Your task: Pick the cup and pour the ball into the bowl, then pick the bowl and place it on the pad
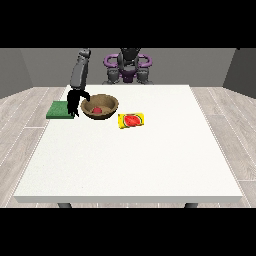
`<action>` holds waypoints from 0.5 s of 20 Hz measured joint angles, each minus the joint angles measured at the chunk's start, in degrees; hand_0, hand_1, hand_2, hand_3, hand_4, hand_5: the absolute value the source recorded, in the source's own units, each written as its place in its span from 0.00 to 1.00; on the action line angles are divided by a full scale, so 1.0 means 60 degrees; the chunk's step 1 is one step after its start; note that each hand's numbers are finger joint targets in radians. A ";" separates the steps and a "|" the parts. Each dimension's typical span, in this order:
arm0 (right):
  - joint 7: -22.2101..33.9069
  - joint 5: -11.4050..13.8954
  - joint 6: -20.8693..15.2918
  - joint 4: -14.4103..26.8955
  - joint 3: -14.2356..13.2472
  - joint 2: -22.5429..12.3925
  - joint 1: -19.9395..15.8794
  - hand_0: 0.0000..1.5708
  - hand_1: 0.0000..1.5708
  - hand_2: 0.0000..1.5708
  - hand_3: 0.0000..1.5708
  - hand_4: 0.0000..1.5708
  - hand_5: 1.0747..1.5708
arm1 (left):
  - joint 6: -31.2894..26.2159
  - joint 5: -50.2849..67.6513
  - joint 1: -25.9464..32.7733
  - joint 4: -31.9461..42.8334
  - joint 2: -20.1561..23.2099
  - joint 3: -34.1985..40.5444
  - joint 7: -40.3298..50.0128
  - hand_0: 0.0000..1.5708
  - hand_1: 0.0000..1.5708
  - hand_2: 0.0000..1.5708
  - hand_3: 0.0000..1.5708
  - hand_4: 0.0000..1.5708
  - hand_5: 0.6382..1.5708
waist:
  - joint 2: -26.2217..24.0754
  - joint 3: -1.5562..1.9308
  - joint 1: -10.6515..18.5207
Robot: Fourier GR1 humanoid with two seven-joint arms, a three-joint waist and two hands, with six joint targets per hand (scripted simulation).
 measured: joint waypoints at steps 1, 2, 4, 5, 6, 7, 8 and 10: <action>0.0016 0.0091 -0.0183 0.0036 0.0057 0.0057 -0.0047 0.00 0.00 0.00 0.00 0.28 0.95 | 0.0021 -0.0005 0.0023 -0.0028 -0.0004 -0.0029 0.0047 0.00 0.00 0.00 0.00 0.65 0.96 | -0.0060 0.0001 -0.0020; -0.0071 0.0108 -0.0190 0.0029 0.0072 0.0083 -0.0066 0.00 0.00 0.00 0.00 0.29 0.96 | 0.0061 -0.0008 0.0021 -0.0098 0.0004 -0.0029 0.0037 0.00 0.00 0.00 0.00 0.65 0.96 | -0.0013 -0.0014 -0.0044; 0.0042 0.0258 -0.0519 0.0011 0.0175 0.0183 -0.0167 0.00 0.00 0.00 0.00 0.30 0.96 | 0.0021 0.0017 -0.0008 -0.0029 0.0113 0.0017 0.0018 0.00 0.00 0.00 0.00 0.65 0.97 | -0.0048 -0.0028 -0.0113; 0.0096 0.0262 -0.0583 0.0023 0.0181 0.0199 -0.0226 0.00 0.00 0.00 0.00 0.30 0.95 | -0.0004 0.0058 -0.0029 -0.0005 0.0187 0.0055 0.0046 0.00 0.00 0.00 0.00 0.65 0.97 | -0.0039 -0.0014 -0.0138; 0.0105 0.0280 -0.0720 0.0041 0.0167 0.0226 -0.0251 0.00 0.00 0.00 0.00 0.30 0.95 | -0.0063 0.0128 -0.0029 0.0015 0.0259 0.0089 0.0111 0.00 0.00 0.00 0.00 0.65 0.97 | -0.0064 -0.0014 -0.0106; 0.0066 0.0324 -0.0813 0.0021 0.0189 0.0261 -0.0290 0.00 0.00 0.00 0.00 0.32 0.97 | -0.0140 0.0210 -0.0051 0.0088 0.0350 0.0156 0.0120 0.00 0.00 0.00 0.00 0.65 0.97 | -0.0023 -0.0020 -0.0141; 0.0073 0.0275 -0.0784 -0.0017 0.0165 0.0269 -0.0272 0.00 0.00 0.00 0.00 0.39 0.99 | -0.0214 0.0253 0.0017 0.0094 0.0399 0.0207 0.0049 0.00 0.00 0.00 0.00 0.65 0.97 | 0.0012 -0.0038 -0.0132; 0.0343 0.0199 -0.1060 -0.0159 0.0103 0.0312 -0.0197 0.94 0.94 1.00 0.29 0.40 0.84 | -0.0241 0.0318 0.0005 0.0077 0.0517 0.0325 -0.0012 0.00 0.00 0.00 0.00 0.65 0.96 | 0.0056 -0.0115 -0.0046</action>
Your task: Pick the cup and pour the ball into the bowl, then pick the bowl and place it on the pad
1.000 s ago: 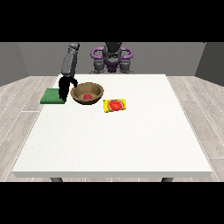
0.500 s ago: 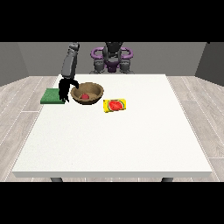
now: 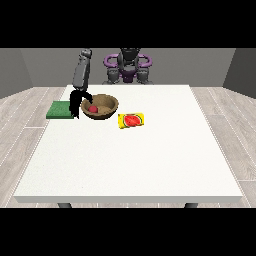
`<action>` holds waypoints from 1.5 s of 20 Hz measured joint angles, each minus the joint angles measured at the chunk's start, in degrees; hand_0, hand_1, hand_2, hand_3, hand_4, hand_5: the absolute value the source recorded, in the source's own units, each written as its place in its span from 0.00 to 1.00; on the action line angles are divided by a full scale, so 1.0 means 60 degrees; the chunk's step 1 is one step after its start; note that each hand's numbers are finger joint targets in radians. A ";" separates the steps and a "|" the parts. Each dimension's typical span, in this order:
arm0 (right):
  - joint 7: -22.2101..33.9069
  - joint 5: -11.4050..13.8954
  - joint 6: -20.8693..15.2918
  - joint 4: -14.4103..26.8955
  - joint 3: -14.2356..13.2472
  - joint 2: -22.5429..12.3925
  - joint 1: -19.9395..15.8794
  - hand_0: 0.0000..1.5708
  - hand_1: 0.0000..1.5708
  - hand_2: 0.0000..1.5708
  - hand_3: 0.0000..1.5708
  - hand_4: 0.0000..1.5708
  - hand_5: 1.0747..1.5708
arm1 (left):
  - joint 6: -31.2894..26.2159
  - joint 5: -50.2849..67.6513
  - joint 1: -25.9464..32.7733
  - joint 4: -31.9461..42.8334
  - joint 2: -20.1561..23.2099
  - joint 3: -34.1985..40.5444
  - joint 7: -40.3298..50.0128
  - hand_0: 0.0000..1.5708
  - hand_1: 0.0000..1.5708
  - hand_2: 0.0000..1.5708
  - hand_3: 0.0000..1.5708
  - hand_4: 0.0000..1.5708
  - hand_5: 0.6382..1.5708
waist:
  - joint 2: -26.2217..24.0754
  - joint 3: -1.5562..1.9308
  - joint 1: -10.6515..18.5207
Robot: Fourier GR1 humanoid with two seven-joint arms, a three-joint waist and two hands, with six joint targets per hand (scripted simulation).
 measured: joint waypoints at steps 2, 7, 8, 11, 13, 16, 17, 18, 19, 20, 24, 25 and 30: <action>0.0116 0.0140 -0.0258 -0.0180 0.0091 -0.0022 0.0173 1.00 1.00 1.00 0.98 0.58 0.80 | -0.0082 0.0165 -0.0122 -0.0039 0.0128 0.0099 0.0060 0.00 0.00 0.00 0.00 0.65 0.96 | 0.0083 -0.0105 0.0141; 0.0533 0.0576 -0.0927 -0.0742 0.0442 -0.0132 0.0569 1.00 1.00 1.00 0.90 0.59 0.91 | -0.0139 0.0381 -0.0112 -0.0151 0.0170 0.0232 0.0071 0.00 0.00 0.00 0.00 0.71 0.94 | 0.0217 -0.0152 0.0401; 0.0668 0.0639 -0.1090 -0.0823 0.0491 -0.0141 0.0603 1.00 1.00 1.00 0.91 0.60 0.92 | -0.0094 0.0387 -0.0118 -0.0181 0.0155 0.0220 0.0132 0.00 0.00 0.00 0.00 0.72 0.94 | 0.0204 -0.0128 0.0426; 0.1162 0.0893 -0.1556 -0.1057 0.0700 -0.0218 0.0723 1.00 1.00 1.00 0.79 0.64 0.95 | -0.0153 0.0444 0.0054 -0.0150 0.0125 0.0242 0.0144 0.00 0.00 0.00 0.00 0.74 0.96 | 0.0126 -0.0025 0.0526; 0.1853 0.0984 -0.1785 -0.1221 0.0876 -0.0291 0.0669 1.00 1.00 1.00 0.79 0.64 0.95 | -0.0219 0.0482 0.0120 0.0042 0.0187 0.0308 0.0137 0.00 0.00 0.00 0.00 0.76 0.95 | 0.0032 0.0115 0.0476; 0.2984 0.1009 -0.1908 -0.1477 0.1132 -0.0441 0.0503 1.00 1.00 1.00 0.68 0.65 0.97 | -0.0379 0.0494 0.0291 0.0442 0.0371 0.0496 -0.0032 0.00 0.00 0.00 0.00 0.76 0.95 | -0.0044 0.0330 0.0317; 0.3388 0.0945 -0.1851 -0.1514 0.1185 -0.0510 0.0433 1.00 1.00 1.00 0.66 0.65 0.97 | -0.0405 0.0486 0.0355 0.0546 0.0426 0.0549 -0.0065 0.00 0.00 0.00 0.00 0.76 0.96 | -0.0095 0.0411 0.0270; 0.3686 0.0894 -0.1774 -0.1560 0.1251 -0.0561 0.0376 1.00 1.00 1.00 0.65 0.66 0.97 | -0.0432 0.0483 0.0402 0.0648 0.0502 0.0607 -0.0081 0.00 0.00 0.00 0.00 0.76 0.97 | -0.0122 0.0471 0.0207; 0.4001 0.0842 -0.1728 -0.1600 0.1303 -0.0619 0.0333 1.00 1.00 1.00 0.62 0.67 0.97 | -0.0462 0.0491 0.0493 0.0740 0.0515 0.0641 -0.0081 0.00 0.00 0.00 0.00 0.76 0.97 | -0.0213 0.0518 0.0167; 0.4216 0.0912 -0.1734 -0.1698 0.1272 -0.0992 0.0329 1.00 1.00 1.00 0.62 0.67 0.97 | -0.0473 0.0464 0.0607 0.0849 0.0550 0.0717 -0.0176 0.00 0.00 0.00 0.00 0.76 0.97 | -0.0268 0.0479 0.0014; 0.5145 0.1246 -0.1694 -0.1710 0.1077 -0.2598 0.0152 1.00 1.00 1.00 0.45 0.67 0.99 | -0.0551 0.0366 0.0907 0.1042 0.0636 0.0807 -0.0419 0.00 0.00 0.00 0.00 0.76 0.97 | -0.0471 0.0385 -0.0421; 0.5341 0.1310 -0.1578 -0.1724 0.1073 -0.2924 0.0131 1.00 1.00 1.00 0.43 0.69 0.99 | -0.0577 0.0328 0.1039 0.1111 0.0646 0.0821 -0.0481 0.00 0.00 0.00 0.00 0.77 0.97 | -0.0550 0.0375 -0.0522; 0.5872 0.1195 -0.0959 -0.1577 0.0742 -0.4019 -0.0121 1.00 1.00 1.00 0.43 0.68 0.99 | -0.0721 0.0315 0.1454 0.1479 0.0912 0.1073 -0.0884 0.00 0.00 0.00 0.00 0.77 0.97 | -0.0644 0.0358 -0.0985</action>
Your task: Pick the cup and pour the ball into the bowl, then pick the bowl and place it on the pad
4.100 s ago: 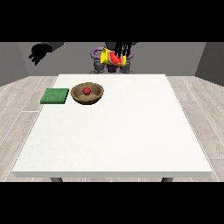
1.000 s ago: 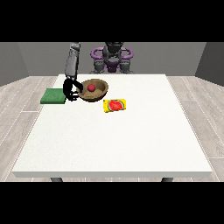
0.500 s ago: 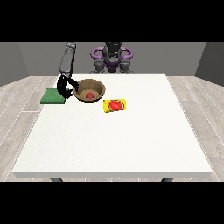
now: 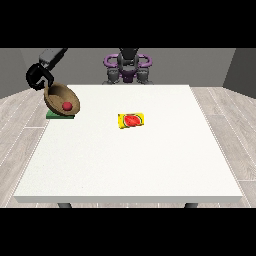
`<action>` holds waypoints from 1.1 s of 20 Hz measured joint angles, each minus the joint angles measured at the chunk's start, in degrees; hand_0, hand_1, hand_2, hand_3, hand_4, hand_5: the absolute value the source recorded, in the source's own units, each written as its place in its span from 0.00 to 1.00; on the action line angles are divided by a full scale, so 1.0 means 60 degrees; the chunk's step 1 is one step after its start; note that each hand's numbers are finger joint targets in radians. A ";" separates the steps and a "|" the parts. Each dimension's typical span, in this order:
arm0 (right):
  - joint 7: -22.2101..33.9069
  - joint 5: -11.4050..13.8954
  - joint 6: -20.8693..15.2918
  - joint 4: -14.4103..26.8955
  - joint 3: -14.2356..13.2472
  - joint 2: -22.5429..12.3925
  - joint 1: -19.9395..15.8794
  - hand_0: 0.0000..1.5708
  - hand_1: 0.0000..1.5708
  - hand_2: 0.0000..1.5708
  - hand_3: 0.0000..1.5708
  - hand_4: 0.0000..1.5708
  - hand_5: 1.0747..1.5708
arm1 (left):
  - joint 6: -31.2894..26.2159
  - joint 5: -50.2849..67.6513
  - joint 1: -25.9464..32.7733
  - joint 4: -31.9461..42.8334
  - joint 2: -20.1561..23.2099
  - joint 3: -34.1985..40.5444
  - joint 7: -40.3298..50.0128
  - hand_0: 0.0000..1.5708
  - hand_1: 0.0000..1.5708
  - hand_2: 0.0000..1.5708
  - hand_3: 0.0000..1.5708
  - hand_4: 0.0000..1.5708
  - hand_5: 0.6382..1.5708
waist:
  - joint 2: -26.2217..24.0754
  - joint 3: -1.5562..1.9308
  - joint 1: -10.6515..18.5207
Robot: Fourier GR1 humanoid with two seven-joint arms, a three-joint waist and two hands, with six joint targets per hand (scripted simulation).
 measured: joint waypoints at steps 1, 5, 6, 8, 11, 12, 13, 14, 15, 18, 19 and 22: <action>0.0005 -0.0009 0.0081 0.0114 -0.0072 -0.0139 -0.0042 1.00 1.00 1.00 0.43 0.68 0.99 | -0.0017 0.0020 0.0075 0.0018 0.0014 0.0009 -0.0042 0.00 0.00 0.00 0.00 0.77 0.97 | 0.0010 -0.0002 -0.0026; 0.0293 -0.0021 0.0274 -0.0097 -0.0084 -0.0354 -0.0189 1.00 1.00 1.00 0.37 0.70 0.99 | -0.0186 -0.0083 0.0473 0.0613 0.0246 0.0223 -0.0721 0.00 0.00 0.00 0.00 0.77 0.98 | -0.0013 -0.0007 -0.0378; 0.0262 -0.0030 0.0346 -0.0202 -0.0062 -0.0331 -0.0162 1.00 1.00 1.00 0.34 0.70 0.99 | -0.0256 -0.0103 0.0542 0.0866 0.0398 0.0336 -0.0915 0.00 0.00 0.00 0.00 0.77 0.98 | 0.0051 -0.0008 -0.0518; 0.0086 -0.0028 0.0477 0.0033 -0.0147 -0.0395 -0.0126 1.00 1.00 1.00 0.29 0.71 0.99 | -0.0329 -0.0089 0.0709 0.0862 0.0360 0.0304 -0.1104 0.00 0.00 0.00 0.00 0.77 0.98 | 0.0092 -0.0007 -0.0464; -0.0083 -0.0078 0.0376 0.0112 -0.0226 -0.0214 -0.0269 1.00 1.00 1.00 0.29 0.68 0.99 | -0.0452 -0.0078 0.0699 0.1209 0.0665 0.0452 -0.1480 0.00 0.00 0.00 0.00 0.77 0.98 | 0.0384 -0.0004 -0.0521; -0.0217 -0.0122 0.0344 0.0287 -0.0324 -0.0177 -0.0277 1.00 1.00 1.00 0.31 0.68 0.99 | -0.0542 -0.0012 0.0717 0.1191 0.0709 0.0472 -0.1523 0.00 0.00 0.00 0.00 0.77 0.98 | 0.0467 -0.0005 -0.0427; -0.0417 -0.0170 0.0367 0.0460 -0.0377 -0.0047 -0.0226 1.00 1.00 1.00 0.28 0.68 1.00 | -0.0548 0.0017 0.0755 0.1115 0.0702 0.0459 -0.1523 0.00 0.00 0.00 0.00 0.77 0.98 | 0.0490 -0.0004 -0.0379; -0.0471 -0.0194 0.0272 0.0524 -0.0395 0.0091 -0.0310 1.00 1.00 1.00 0.29 0.67 1.00 | -0.0540 0.0023 0.0725 0.1132 0.0710 0.0447 -0.1583 0.00 0.00 0.00 0.00 0.77 0.98 | 0.0569 0.0000 -0.0370; -0.0491 -0.0214 0.0238 0.0622 -0.0403 0.0187 -0.0389 1.00 1.00 1.00 0.29 0.66 1.00 | -0.0472 -0.0017 0.0734 0.1080 0.0622 0.0367 -0.1631 0.00 0.00 0.00 0.00 0.77 0.98 | 0.0606 0.0001 -0.0359; -0.0648 -0.0142 -0.0006 0.0824 -0.0302 0.0614 -0.0461 1.00 1.00 1.00 0.37 0.64 1.00 | -0.0423 -0.0023 0.0802 0.1080 0.0540 0.0261 -0.1698 0.00 0.00 0.00 0.00 0.77 0.98 | 0.0554 -0.0001 -0.0308; -0.0695 -0.0162 -0.0003 0.0909 -0.0332 0.0621 -0.0556 1.00 1.00 1.00 0.35 0.65 1.00 | -0.0379 -0.0075 0.0826 0.1034 0.0484 0.0206 -0.1823 0.00 0.00 0.00 0.00 0.77 0.99 | 0.0631 0.0003 -0.0293; -0.0880 -0.0306 0.0007 0.1228 -0.0503 0.0714 -0.0654 1.00 1.00 1.00 0.47 0.58 1.00 | -0.0369 -0.0003 0.0778 0.1024 0.0679 0.0225 -0.1739 0.00 0.00 0.00 0.00 0.76 0.99 | 0.0642 0.0001 -0.0295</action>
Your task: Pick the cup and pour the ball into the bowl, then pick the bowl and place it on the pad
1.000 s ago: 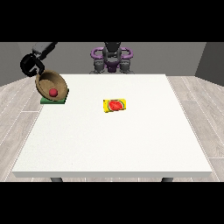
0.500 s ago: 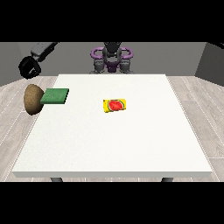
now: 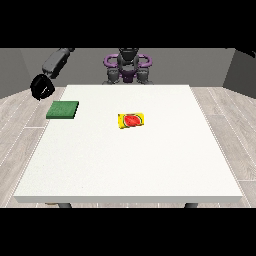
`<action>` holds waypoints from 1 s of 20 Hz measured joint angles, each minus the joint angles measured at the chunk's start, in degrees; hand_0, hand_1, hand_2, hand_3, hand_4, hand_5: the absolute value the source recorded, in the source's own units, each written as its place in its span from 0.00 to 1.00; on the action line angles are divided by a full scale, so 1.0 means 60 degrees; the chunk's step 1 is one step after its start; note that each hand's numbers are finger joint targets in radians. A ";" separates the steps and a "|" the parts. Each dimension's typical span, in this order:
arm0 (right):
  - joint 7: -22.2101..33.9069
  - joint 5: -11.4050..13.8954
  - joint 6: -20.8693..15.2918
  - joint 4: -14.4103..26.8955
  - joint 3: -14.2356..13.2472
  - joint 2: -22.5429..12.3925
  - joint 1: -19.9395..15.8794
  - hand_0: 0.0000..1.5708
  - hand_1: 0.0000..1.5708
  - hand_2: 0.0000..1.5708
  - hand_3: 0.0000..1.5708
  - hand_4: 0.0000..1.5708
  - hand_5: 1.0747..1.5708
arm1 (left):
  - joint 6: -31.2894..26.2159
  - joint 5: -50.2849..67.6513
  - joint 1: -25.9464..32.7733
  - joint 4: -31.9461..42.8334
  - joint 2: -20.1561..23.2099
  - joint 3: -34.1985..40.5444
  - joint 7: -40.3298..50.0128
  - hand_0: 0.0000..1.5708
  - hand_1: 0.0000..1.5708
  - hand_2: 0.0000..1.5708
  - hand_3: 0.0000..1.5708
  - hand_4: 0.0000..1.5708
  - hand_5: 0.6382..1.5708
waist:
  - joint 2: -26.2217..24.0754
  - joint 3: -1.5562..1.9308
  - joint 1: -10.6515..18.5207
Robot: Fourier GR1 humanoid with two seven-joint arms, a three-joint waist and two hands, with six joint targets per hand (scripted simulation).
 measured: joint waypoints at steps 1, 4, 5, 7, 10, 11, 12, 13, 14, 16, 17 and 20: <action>-0.0018 -0.0163 0.0067 0.0195 -0.0199 -0.0085 -0.0033 1.00 1.00 1.00 0.56 0.45 1.00 | 0.0012 0.0061 -0.0021 -0.0085 0.0026 -0.0001 0.0112 0.00 0.00 0.00 0.00 0.76 0.99 | 0.0018 0.0006 0.0012; 0.0069 -0.0212 -0.0012 0.0683 -0.0422 -0.0422 -0.0166 1.00 1.00 1.00 0.74 0.00 0.96 | 0.0064 0.0209 -0.0087 -0.0314 0.0065 -0.0052 0.0346 0.00 0.00 0.00 0.00 0.76 0.99 | 0.0066 0.0006 0.0099; 0.0021 -0.0164 -0.0065 0.0812 -0.0445 -0.0527 -0.0149 1.00 1.00 1.00 0.69 0.00 0.96 | 0.0116 0.0237 -0.0079 -0.0391 0.0048 -0.0068 0.0404 0.00 0.00 0.00 0.00 0.76 0.99 | 0.0078 0.0005 0.0115; -0.0103 -0.0085 -0.0329 0.0898 -0.0483 -0.0607 -0.0180 0.99 0.99 0.96 0.59 0.00 0.97 | 0.0081 0.0320 -0.0097 -0.0327 0.0140 -0.0037 0.0460 0.00 0.00 0.00 0.00 0.76 0.99 | 0.0100 0.0005 0.0103; -0.0083 -0.0075 -0.0633 0.0923 -0.0552 -0.0720 -0.0424 0.95 0.95 0.89 0.51 0.00 0.95 | 0.0035 0.0390 -0.0162 -0.0113 0.0290 0.0033 0.0345 0.00 0.00 0.00 0.00 0.76 0.99 | 0.0201 0.0000 0.0067; -0.0169 -0.0116 -0.0658 0.0935 -0.0594 -0.0687 -0.0417 0.93 0.93 0.88 0.51 0.00 0.94 | 0.0024 0.0396 -0.0165 -0.0005 0.0419 0.0108 0.0286 0.00 0.00 0.00 0.00 0.76 0.99 | 0.0240 -0.0002 0.0013; -0.0189 -0.0156 -0.0665 0.0987 -0.0656 -0.0753 -0.0441 0.92 0.92 0.89 0.51 0.00 0.93 | 0.0017 0.0381 -0.0082 -0.0001 0.0410 0.0113 0.0199 0.00 0.00 0.00 0.00 0.76 0.99 | 0.0234 0.0002 0.0048; -0.0224 -0.0216 -0.0707 0.0951 -0.0701 -0.0726 -0.0533 0.93 0.93 0.90 0.53 0.00 0.92 | -0.0063 0.0382 -0.0083 0.0146 0.0504 0.0172 0.0035 0.00 0.00 0.00 0.00 0.75 0.99 | 0.0345 0.0000 0.0028; -0.0182 -0.0212 -0.0806 0.0921 -0.0663 -0.0626 -0.0579 0.93 0.93 0.89 0.48 0.00 0.92 | -0.0064 0.0299 -0.0019 0.0226 0.0490 0.0142 -0.0120 0.00 0.00 0.00 0.00 0.76 0.99 | 0.0325 -0.0003 0.0026; -0.0435 -0.0361 -0.0899 0.0926 -0.0788 -0.0439 -0.0684 0.92 0.92 0.88 0.43 0.00 0.93 | -0.0153 0.0301 0.0002 0.0334 0.0566 0.0217 -0.0417 0.00 0.00 0.00 0.00 0.76 0.99 | 0.0564 -0.0001 0.0068; -0.0429 -0.0332 -0.1071 0.0898 -0.0728 -0.0268 -0.0739 0.91 0.91 0.88 0.43 0.00 0.93 | -0.0174 0.0252 0.0032 0.0415 0.0558 0.0176 -0.0499 0.00 0.00 0.00 0.00 0.76 0.99 | 0.0535 -0.0004 0.0085; -0.0736 -0.0276 -0.1221 0.1036 -0.0738 -0.0315 -0.0858 0.73 0.73 0.84 0.64 0.12 0.92 | -0.0144 0.0293 0.0046 0.0346 0.0580 0.0169 -0.0576 0.00 0.00 0.00 0.00 0.76 1.00 | 0.0671 0.0001 0.0176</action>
